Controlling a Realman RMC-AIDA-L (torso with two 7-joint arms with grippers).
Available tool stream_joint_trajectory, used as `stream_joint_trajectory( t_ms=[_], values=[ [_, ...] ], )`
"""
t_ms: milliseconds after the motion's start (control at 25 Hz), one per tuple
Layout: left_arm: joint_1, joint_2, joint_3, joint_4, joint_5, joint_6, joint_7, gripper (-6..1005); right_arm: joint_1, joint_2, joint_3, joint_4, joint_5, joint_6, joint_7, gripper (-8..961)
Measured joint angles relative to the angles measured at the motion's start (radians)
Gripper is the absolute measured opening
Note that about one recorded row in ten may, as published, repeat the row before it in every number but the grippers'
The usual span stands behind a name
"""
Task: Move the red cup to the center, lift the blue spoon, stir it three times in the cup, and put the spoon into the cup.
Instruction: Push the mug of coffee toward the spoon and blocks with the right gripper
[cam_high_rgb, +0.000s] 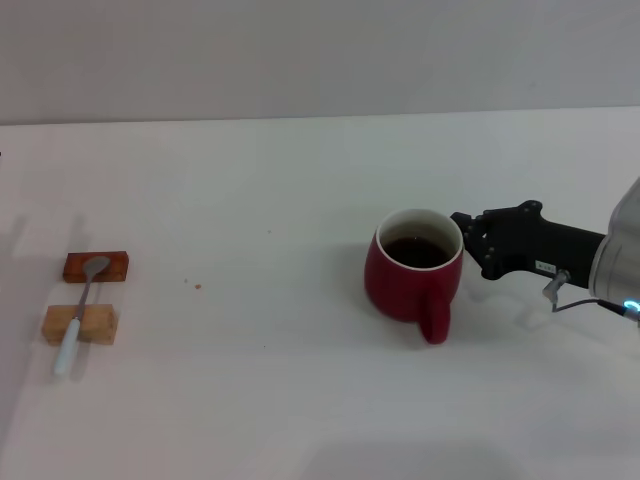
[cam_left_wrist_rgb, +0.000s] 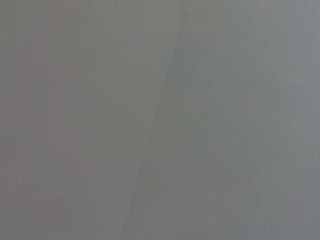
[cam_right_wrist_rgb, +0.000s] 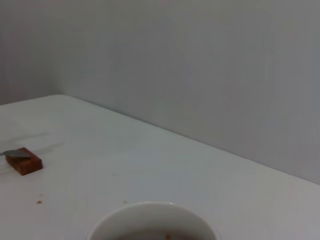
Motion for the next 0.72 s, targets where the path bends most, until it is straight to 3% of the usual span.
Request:
stream_joint_trajectory(
  t_ms=[720],
  values=[
    [0.000,0.000,0.010,-0.003,0.002,-0.001,-0.002,793,0.047,0.028,-0.045,0.028,0.007,0.006,0.008,8]
  ],
)
